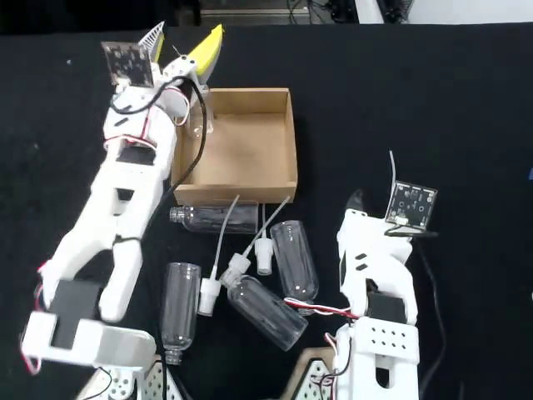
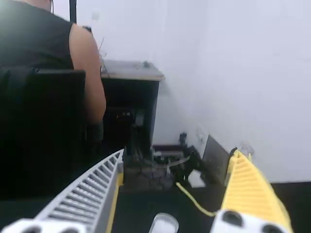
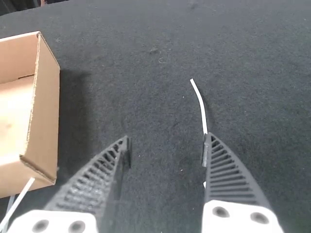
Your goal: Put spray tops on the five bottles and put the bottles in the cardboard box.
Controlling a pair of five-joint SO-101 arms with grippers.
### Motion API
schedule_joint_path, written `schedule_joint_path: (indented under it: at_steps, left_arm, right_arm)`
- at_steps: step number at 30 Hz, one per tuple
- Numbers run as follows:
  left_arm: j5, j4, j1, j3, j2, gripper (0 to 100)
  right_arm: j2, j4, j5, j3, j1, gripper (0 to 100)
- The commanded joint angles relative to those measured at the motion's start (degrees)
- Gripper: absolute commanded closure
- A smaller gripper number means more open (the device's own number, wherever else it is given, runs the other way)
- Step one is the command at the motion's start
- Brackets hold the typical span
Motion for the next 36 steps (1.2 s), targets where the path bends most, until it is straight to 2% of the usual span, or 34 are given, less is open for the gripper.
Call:
schedule_joint_path:
  at_steps: [1, 10, 12, 16, 20, 27, 30, 36]
  left_arm:
    - [0.53, 18.55, -3.3, -3.03, -10.2, 69]
    - [-0.09, 52.31, -10.07, -3.3, -25.41, 69]
    - [-3.78, 58.46, -12.09, -3.03, -28.13, 69]
    - [-9.85, 65.32, -11.12, -0.48, -29.8, 69]
    - [-9.93, 72.18, -10.24, -0.22, -28.75, 69]
    - [-10.02, 82.29, -9.54, -2.95, -18.99, 69]
    - [-11.25, 90.11, -9.01, -5.93, -17.32, 69]
    - [-18.11, 108.66, -8.84, -11.12, -17.23, 69]
  right_arm:
    - [-1.1, -1.49, 0.0, 0.04, 0.62, 78.3]
    - [-1.1, -1.49, 0.0, 0.04, 0.62, 78.3]
    - [-1.1, -1.49, 0.0, 0.04, 0.62, 78.3]
    - [-1.01, -1.49, 0.0, 0.04, 0.62, 78.3]
    - [-0.92, -1.49, 0.0, 0.04, 0.62, 78.3]
    - [-0.92, -1.49, 0.0, 0.04, 0.62, 78.3]
    - [-0.84, -1.49, 0.0, 0.04, 0.62, 78.3]
    - [-0.92, -1.49, 0.0, 0.04, 0.62, 78.3]
